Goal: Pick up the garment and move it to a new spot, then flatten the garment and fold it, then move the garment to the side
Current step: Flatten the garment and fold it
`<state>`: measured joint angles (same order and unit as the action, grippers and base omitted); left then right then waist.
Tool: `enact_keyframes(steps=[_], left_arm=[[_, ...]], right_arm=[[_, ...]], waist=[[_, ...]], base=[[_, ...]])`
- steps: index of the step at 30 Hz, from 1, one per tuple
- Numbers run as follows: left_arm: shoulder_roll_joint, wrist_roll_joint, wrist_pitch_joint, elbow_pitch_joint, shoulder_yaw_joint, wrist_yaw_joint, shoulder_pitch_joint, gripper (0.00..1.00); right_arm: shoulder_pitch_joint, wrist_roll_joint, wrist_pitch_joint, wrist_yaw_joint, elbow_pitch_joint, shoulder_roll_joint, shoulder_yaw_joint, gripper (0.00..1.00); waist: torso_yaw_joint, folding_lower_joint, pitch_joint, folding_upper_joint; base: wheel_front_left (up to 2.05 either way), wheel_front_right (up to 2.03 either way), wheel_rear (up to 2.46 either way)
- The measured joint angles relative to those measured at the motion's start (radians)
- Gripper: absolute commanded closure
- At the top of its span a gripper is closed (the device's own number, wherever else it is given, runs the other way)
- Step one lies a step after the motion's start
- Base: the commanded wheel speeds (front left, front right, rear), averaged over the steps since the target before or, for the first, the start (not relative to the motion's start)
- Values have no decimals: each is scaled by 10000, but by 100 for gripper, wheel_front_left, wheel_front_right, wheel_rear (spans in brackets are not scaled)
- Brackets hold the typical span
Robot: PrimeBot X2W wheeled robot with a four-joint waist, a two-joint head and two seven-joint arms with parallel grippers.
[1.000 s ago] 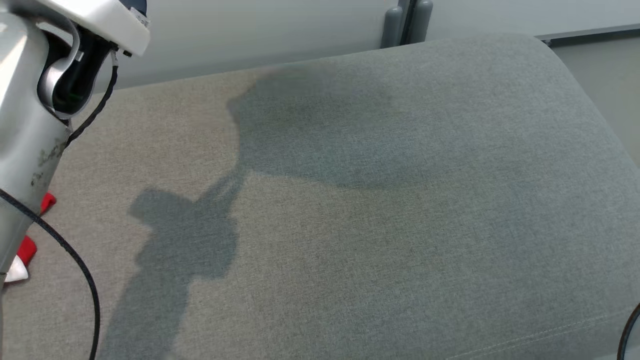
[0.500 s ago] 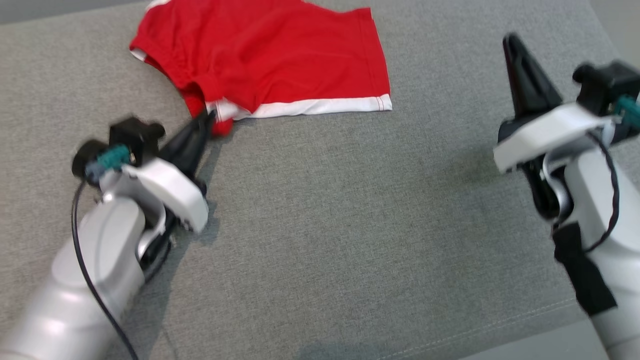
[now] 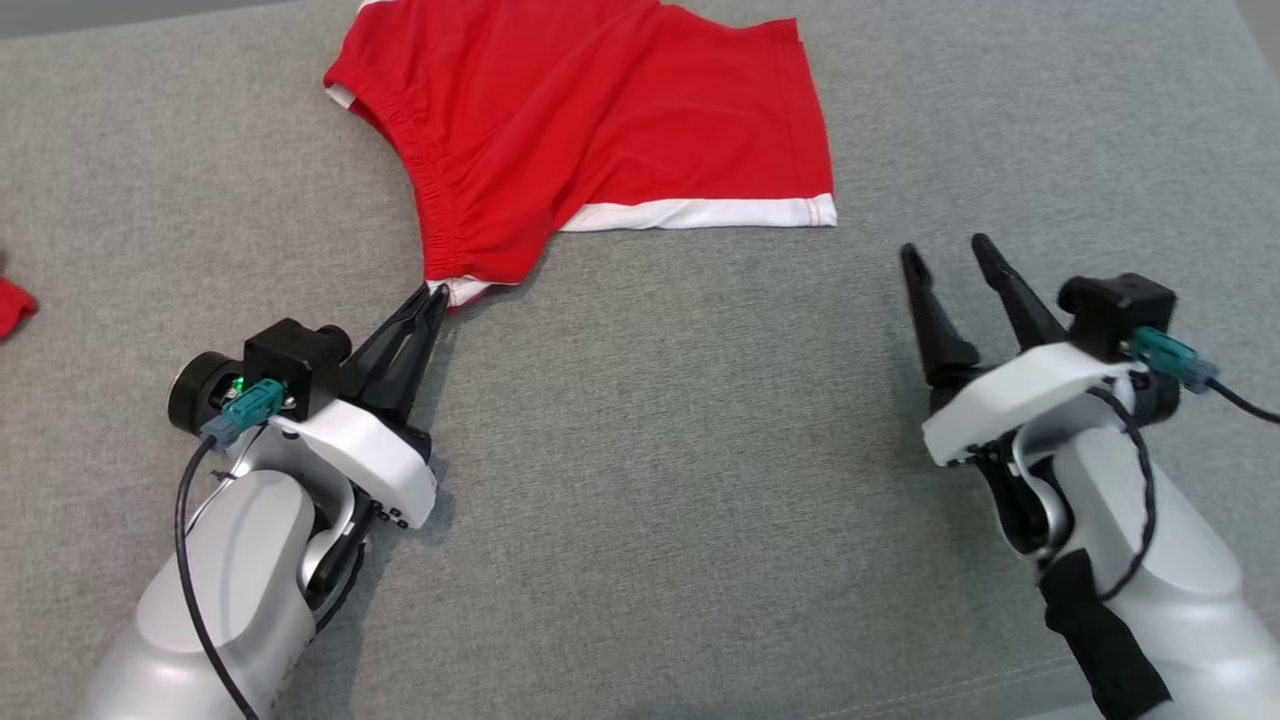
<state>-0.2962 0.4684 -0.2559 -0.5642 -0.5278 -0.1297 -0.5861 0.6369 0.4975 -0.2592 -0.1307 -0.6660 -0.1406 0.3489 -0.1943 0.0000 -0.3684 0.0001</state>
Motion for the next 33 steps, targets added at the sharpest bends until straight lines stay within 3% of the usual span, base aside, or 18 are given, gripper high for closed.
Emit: enact_keyframes(steps=[5,7,9,15,19,20,22,28,33], left_arm=[[203,-109,0,140,-61,0,-180,100],[301,-165,0,226,-153,0,-388,100],[382,-290,0,307,-267,0,-587,100],[614,-316,0,472,-360,0,-863,100],[658,-336,0,598,-376,0,-976,100],[658,-336,0,598,-376,0,-976,100],[648,-362,0,627,-372,0,-976,100],[621,-364,0,625,-341,0,-963,100],[527,-362,0,623,-320,0,-808,100]], right_arm=[[1165,366,6,0,-1310,267,548,8],[1688,545,6,0,-1793,326,719,19],[2108,729,6,0,-2240,362,842,37],[2687,1304,6,0,-3400,385,1233,38],[3085,1843,6,0,-3893,366,1588,50],[3085,1843,6,0,-3893,366,1588,55],[3230,1979,4,0,-4008,368,1875,100],[3256,2159,2,0,-4067,257,2334,100],[2628,2098,8,0,-3386,-288,2382,100]], waist=[[289,0,-250,-1],[436,-1,-362,-1],[603,0,-474,-1],[1007,0,-751,-1],[1305,0,-922,0],[1305,0,-922,0],[1362,0,-957,0],[1339,0,-832,-1],[1236,0,-554,0]], base=[[0,0,0],[0,0,0],[0,0,0],[0,0,0],[0,0,0],[0,0,0],[0,0,0],[0,0,0],[0,0,0]])
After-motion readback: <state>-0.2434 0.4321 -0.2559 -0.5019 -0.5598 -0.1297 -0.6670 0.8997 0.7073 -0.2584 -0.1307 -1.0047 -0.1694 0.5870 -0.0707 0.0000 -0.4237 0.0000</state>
